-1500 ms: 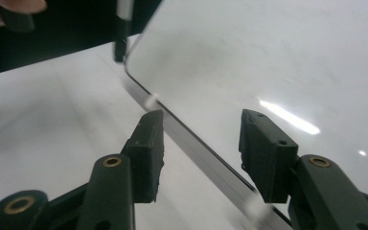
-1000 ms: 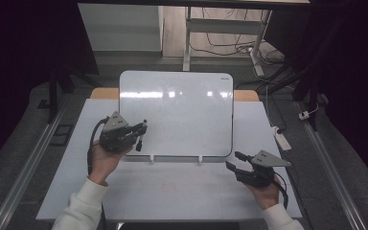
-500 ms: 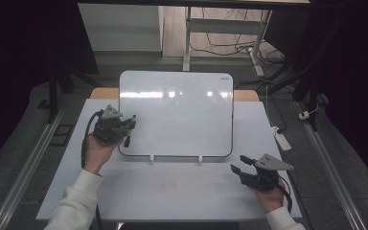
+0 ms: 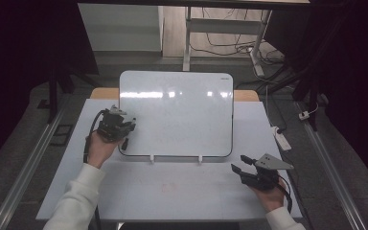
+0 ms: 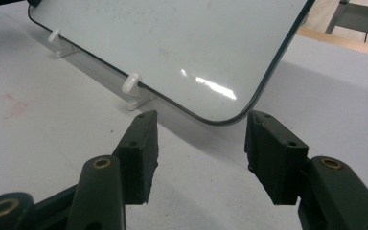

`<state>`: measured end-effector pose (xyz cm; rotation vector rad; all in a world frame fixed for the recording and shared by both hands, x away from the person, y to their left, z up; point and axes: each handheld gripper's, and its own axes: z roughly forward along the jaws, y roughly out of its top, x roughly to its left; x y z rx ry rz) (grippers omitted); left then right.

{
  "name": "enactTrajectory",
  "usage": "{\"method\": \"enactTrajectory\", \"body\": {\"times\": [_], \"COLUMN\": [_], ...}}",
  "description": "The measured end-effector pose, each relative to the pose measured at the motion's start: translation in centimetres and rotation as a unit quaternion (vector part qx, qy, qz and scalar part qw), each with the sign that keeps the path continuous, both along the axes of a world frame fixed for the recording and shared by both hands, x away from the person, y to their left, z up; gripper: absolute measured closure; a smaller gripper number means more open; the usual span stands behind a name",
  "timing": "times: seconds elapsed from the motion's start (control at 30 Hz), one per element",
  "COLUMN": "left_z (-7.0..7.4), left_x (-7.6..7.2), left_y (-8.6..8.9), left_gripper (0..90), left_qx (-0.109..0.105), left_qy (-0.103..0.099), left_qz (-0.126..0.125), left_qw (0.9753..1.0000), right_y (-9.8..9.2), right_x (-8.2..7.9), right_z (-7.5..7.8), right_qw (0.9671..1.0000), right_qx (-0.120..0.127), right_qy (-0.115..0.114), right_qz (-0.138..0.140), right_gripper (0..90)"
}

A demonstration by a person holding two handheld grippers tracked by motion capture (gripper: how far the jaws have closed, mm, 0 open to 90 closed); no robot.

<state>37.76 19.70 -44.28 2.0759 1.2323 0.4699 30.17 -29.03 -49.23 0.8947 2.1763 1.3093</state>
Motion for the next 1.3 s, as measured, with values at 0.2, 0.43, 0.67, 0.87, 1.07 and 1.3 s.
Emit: {"method": "enactTrajectory", "body": {"times": [0.2,0.43,0.67,0.87,1.07,1.3], "left_z": [-0.2,-0.4,-0.4,-0.4,-0.4,-0.4], "left_x": [0.6,1.2,1.1,1.1,1.1,1.1], "left_y": [-0.7,-1.4,-1.5,-1.4,-1.2,-1.1], "left_gripper": [81.3,81.3,80.4,79.6,77.9,74.1], "left_qx": [0.001,0.007,0.016,0.013,0.012,0.008], "left_qy": [-0.003,-0.002,-0.009,-0.012,-0.020,-0.025], "left_qz": [-0.002,-0.005,-0.001,-0.001,0.003,0.000], "left_qw": [1.0000,1.0000,0.9998,0.9998,0.9997,0.9997], "right_y": [-0.1,0.0,-0.1,0.0,0.0,0.0], "right_x": [0.1,0.1,0.1,0.1,0.1,0.1], "right_z": [-0.1,-0.2,-0.2,-0.2,-0.3,-0.3], "right_qw": [1.0000,1.0000,1.0000,1.0000,1.0000,1.0000], "right_qx": [-0.001,-0.006,-0.001,-0.003,-0.003,-0.004], "right_qy": [0.002,0.001,0.004,0.003,0.002,0.002], "right_qz": [-0.003,-0.002,-0.002,-0.001,-0.002,-0.001], "right_gripper": [45.9,45.9,45.9,46.0,46.0,46.0]}}
